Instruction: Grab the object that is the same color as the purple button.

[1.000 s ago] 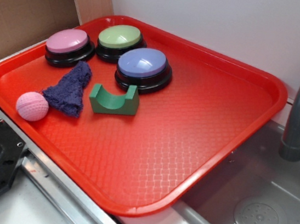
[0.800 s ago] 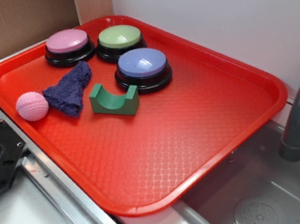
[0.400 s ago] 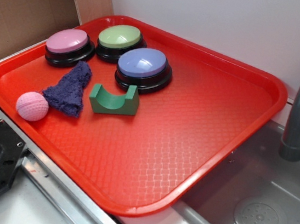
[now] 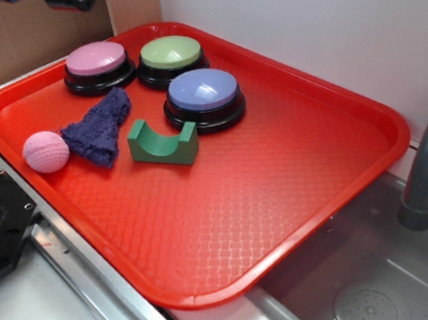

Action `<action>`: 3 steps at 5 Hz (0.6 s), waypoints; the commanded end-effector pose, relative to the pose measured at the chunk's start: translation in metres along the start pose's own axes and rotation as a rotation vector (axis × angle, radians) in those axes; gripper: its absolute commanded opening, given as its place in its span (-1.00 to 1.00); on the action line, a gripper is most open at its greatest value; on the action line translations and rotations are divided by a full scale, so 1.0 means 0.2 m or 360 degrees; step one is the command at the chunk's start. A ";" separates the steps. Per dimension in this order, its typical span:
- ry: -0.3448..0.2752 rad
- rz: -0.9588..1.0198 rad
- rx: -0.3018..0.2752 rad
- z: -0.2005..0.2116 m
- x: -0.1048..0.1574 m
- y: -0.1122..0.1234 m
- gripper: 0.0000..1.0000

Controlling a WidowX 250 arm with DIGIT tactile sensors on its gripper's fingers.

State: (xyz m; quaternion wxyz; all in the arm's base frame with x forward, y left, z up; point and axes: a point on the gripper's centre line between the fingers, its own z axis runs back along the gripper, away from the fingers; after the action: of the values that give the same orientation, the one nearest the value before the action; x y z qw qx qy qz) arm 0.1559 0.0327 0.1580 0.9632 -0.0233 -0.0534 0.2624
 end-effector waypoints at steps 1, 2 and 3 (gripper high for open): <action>-0.0053 0.0352 0.0082 -0.27 0.15 0.10 1.00; -0.0067 0.0410 0.0106 -0.42 0.19 0.13 1.00; -0.0040 0.0527 0.0033 -0.57 0.22 0.19 1.00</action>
State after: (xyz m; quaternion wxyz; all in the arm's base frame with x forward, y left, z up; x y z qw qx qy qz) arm 0.1877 0.0791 0.0381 0.9072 -0.0170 -0.0385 0.4186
